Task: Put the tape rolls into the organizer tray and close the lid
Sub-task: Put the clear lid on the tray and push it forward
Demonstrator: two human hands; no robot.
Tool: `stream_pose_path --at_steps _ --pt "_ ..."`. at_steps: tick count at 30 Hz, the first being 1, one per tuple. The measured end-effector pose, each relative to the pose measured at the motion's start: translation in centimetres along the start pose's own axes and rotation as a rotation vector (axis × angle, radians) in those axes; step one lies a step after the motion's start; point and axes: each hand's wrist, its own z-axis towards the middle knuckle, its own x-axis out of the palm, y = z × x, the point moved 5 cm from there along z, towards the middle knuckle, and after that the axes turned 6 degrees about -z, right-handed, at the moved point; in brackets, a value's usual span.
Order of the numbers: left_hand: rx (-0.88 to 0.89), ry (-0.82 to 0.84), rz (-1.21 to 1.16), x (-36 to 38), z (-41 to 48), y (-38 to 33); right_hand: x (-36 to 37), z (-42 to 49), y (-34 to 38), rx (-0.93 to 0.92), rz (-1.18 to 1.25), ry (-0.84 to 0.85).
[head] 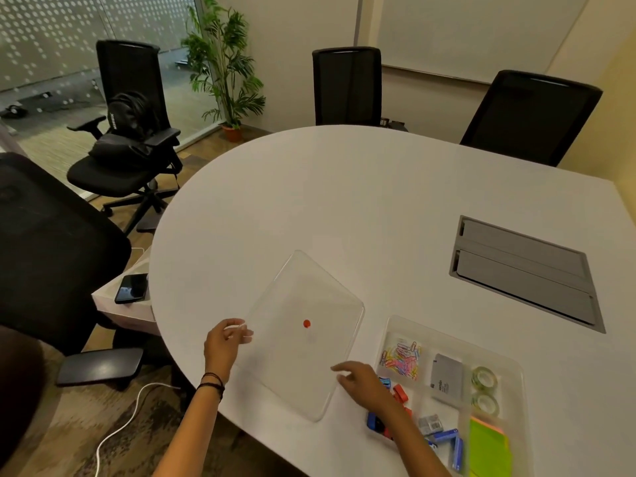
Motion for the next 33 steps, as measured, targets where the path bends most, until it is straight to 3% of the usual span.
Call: stream_pose_path --at_steps 5,10,17,26,33 --pt "0.142 0.010 -0.038 -0.3 -0.5 -4.0 -4.6 -0.5 1.2 -0.028 0.202 -0.160" --pt "0.304 0.134 0.044 -0.6 -1.0 -8.5 -9.7 -2.1 1.7 -0.076 0.320 -0.304" --pt "0.463 0.233 0.108 -0.2 -2.5 -13.3 -15.6 -5.1 -0.3 -0.096 0.348 -0.583" --pt "0.640 0.334 0.161 2.4 -5.1 -18.9 -18.4 -7.7 -2.1 -0.108 0.371 -0.611" --pt "0.664 0.386 0.149 5.9 -6.8 -20.9 -19.8 -9.3 -2.4 -0.141 0.429 -0.581"
